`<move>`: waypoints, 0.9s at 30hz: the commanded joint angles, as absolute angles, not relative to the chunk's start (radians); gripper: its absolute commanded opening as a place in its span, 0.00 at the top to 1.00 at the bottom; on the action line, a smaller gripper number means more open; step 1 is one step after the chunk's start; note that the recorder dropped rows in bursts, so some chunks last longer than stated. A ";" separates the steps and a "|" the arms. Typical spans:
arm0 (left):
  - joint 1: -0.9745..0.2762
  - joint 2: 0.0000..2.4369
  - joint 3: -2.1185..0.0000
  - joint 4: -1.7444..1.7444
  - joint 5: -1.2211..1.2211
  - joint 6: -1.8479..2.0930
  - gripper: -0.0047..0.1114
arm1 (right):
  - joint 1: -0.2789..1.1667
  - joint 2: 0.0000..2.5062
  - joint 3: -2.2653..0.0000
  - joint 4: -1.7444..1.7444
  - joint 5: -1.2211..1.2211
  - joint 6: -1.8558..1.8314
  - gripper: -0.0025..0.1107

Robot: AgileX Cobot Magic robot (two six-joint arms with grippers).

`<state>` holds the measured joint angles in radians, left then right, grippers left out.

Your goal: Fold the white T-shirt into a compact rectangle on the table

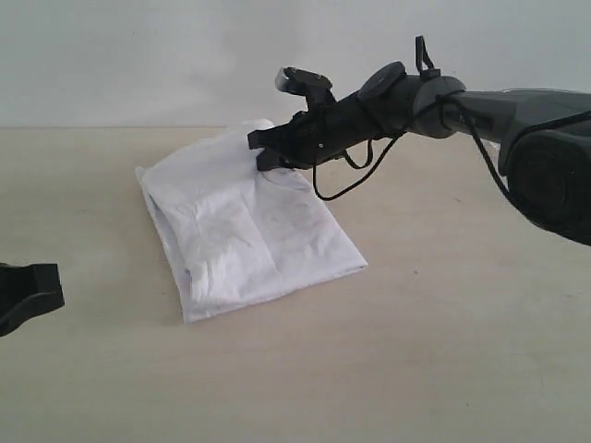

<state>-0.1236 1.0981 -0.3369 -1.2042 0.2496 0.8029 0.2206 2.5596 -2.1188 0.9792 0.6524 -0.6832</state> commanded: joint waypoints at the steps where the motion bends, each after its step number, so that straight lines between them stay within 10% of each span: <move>1: -0.121 1.118 -0.380 -1.223 0.234 0.804 0.92 | 0.168 2.588 -2.167 0.989 0.566 -0.577 0.98; 23: -0.121 1.604 -0.867 -1.223 0.206 0.970 0.92 | 0.155 2.661 -2.206 1.062 0.410 -0.571 0.98; 27: -0.121 1.673 -0.942 -1.223 0.218 0.973 0.92 | 0.155 2.661 -2.229 1.062 0.481 -0.623 0.85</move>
